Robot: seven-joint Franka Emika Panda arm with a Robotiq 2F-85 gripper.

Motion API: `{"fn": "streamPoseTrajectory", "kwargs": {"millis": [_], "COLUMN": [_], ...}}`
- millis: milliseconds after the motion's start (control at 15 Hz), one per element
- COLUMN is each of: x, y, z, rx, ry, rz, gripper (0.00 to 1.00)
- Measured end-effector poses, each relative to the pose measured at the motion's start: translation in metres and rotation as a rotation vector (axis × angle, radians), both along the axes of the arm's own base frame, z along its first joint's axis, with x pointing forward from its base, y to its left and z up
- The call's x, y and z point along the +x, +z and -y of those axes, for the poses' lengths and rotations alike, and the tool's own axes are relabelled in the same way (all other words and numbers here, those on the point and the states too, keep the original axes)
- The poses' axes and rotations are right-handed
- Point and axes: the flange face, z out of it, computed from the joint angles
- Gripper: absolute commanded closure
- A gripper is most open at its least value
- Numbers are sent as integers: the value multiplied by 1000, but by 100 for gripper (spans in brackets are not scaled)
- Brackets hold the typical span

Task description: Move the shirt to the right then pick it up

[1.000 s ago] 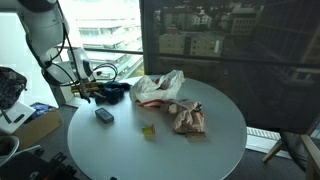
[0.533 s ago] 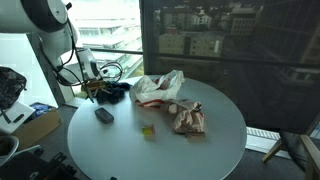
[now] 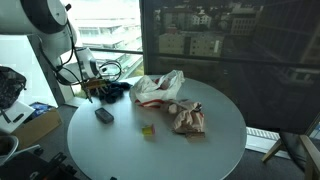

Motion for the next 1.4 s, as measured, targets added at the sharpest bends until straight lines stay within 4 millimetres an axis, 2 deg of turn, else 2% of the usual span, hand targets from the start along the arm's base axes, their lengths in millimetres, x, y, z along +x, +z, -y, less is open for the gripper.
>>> {"fn": "streamPoseTrajectory", "kwargs": {"millis": [133, 267, 467, 733, 1067, 1267, 1400], "x": [2, 7, 17, 33, 46, 45, 38], "y": [14, 31, 65, 114, 163, 185, 205], "z": [-2, 0, 17, 63, 137, 177, 191], "rx": [-19, -69, -186, -361, -549, -604, -601], "ry": [40, 80, 123, 124, 81, 10, -43], "rz": [19, 34, 50, 78, 107, 76, 34], "gripper": [94, 91, 91, 91, 91, 90, 90]}}
